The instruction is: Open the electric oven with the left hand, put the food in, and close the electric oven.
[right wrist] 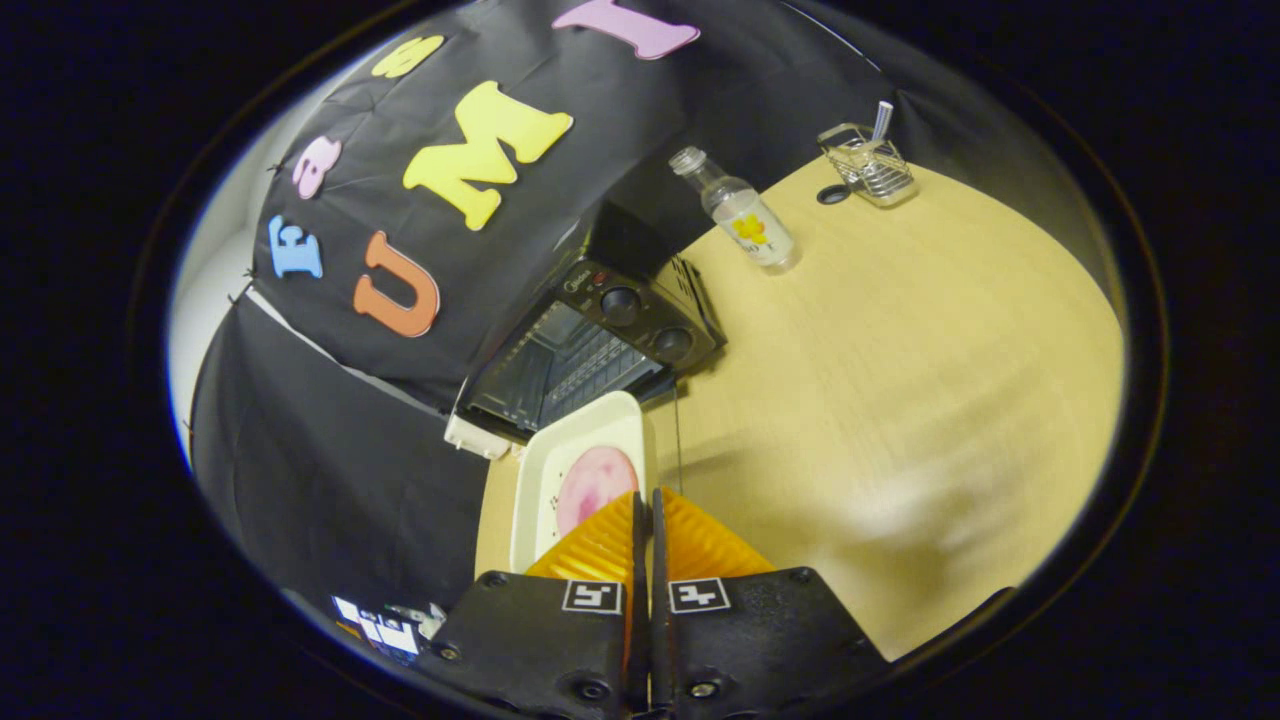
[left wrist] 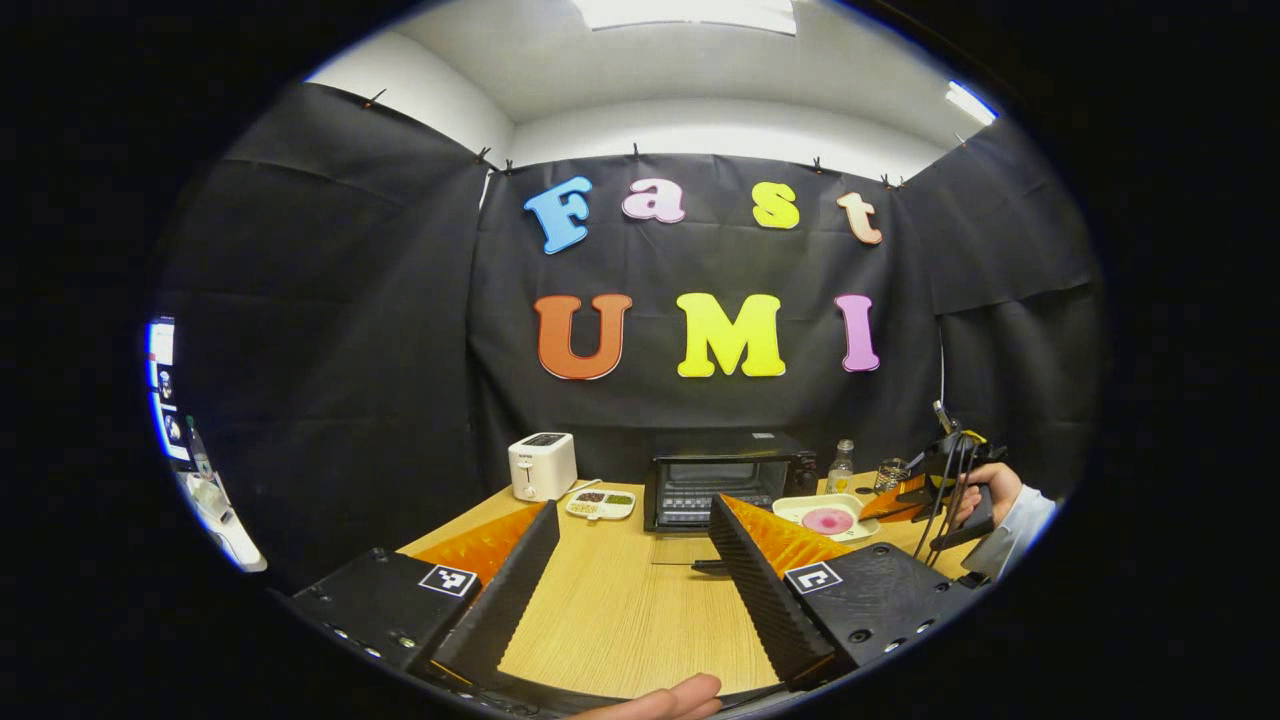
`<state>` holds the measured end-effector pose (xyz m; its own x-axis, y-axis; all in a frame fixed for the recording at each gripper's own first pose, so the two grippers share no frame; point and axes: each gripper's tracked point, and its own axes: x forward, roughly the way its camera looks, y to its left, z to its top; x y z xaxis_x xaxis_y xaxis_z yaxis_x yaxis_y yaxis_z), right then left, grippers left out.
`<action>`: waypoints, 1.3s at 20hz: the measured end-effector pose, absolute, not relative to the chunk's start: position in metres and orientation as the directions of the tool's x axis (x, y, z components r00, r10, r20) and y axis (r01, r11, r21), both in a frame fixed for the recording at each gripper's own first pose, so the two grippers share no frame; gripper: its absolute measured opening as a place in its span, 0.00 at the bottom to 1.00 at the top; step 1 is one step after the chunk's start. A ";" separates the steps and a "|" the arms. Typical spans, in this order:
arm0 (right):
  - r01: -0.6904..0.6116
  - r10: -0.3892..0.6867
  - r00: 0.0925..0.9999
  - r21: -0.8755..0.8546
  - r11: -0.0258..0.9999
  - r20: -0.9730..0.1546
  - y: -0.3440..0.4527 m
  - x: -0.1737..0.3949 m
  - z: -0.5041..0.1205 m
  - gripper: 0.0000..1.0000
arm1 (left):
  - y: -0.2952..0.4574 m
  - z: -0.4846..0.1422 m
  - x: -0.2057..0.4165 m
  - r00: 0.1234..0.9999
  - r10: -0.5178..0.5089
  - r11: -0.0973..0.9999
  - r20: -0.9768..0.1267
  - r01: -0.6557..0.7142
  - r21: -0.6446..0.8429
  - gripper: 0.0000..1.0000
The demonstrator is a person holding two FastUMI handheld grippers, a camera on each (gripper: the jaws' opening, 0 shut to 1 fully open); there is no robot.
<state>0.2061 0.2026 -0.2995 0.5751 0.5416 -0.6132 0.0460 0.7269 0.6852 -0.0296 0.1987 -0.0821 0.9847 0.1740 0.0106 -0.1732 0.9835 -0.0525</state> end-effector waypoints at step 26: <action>0.159 0.235 0.885 0.735 0.659 -0.403 0.367 0.411 -0.364 0.04 | 0.272 -0.151 0.026 0.957 0.278 0.956 -0.081 -0.284 -0.074 0.96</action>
